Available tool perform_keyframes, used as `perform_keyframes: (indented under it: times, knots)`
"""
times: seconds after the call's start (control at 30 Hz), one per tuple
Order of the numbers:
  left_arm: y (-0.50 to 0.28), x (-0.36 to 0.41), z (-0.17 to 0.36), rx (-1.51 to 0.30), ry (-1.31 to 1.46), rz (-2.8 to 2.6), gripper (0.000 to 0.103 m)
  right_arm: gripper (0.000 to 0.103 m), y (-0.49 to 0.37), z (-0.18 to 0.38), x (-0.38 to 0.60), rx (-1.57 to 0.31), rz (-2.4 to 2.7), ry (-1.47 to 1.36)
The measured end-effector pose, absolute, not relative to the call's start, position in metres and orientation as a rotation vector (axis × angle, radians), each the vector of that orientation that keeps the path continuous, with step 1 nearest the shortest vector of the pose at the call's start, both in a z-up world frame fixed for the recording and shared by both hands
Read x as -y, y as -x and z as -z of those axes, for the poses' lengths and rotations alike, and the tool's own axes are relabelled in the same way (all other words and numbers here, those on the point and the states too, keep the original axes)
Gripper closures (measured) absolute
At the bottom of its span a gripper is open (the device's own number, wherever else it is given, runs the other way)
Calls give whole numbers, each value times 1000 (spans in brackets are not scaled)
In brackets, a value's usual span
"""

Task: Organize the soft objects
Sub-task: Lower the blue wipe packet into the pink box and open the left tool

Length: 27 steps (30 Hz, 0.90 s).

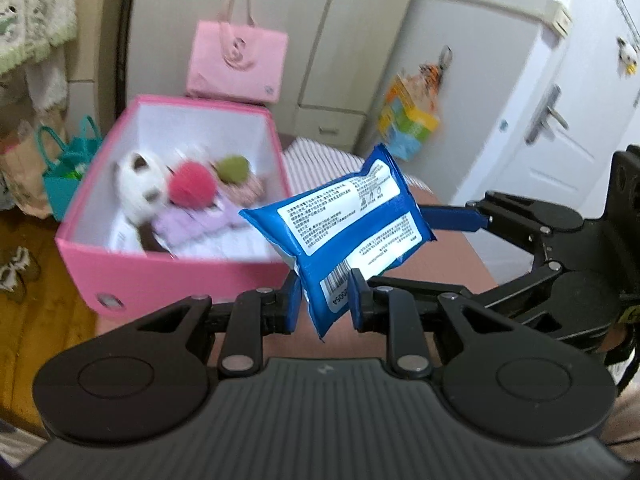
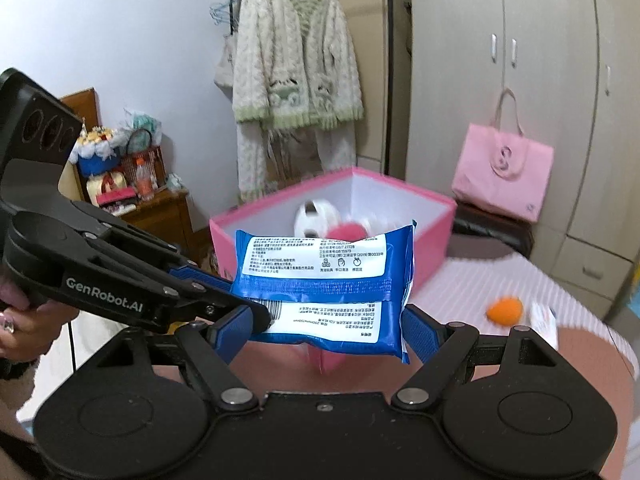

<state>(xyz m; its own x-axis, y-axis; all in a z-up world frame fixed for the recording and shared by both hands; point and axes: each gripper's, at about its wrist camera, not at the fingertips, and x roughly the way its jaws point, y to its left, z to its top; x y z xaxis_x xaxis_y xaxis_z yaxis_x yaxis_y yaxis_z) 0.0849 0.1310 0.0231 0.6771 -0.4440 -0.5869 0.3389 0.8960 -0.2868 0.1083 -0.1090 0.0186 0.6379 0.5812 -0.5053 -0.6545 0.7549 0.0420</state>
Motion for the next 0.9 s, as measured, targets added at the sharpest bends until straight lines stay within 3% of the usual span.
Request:
perform_keyframes:
  times: [0.57,0.9]
  knots:
    - [-188,-197,24,-759,326,359,81,18,-224,8,39,-642,-761,57]
    - [-196,-204,34,-735,277,277,77,23,-244,23,30,-680,-717,97]
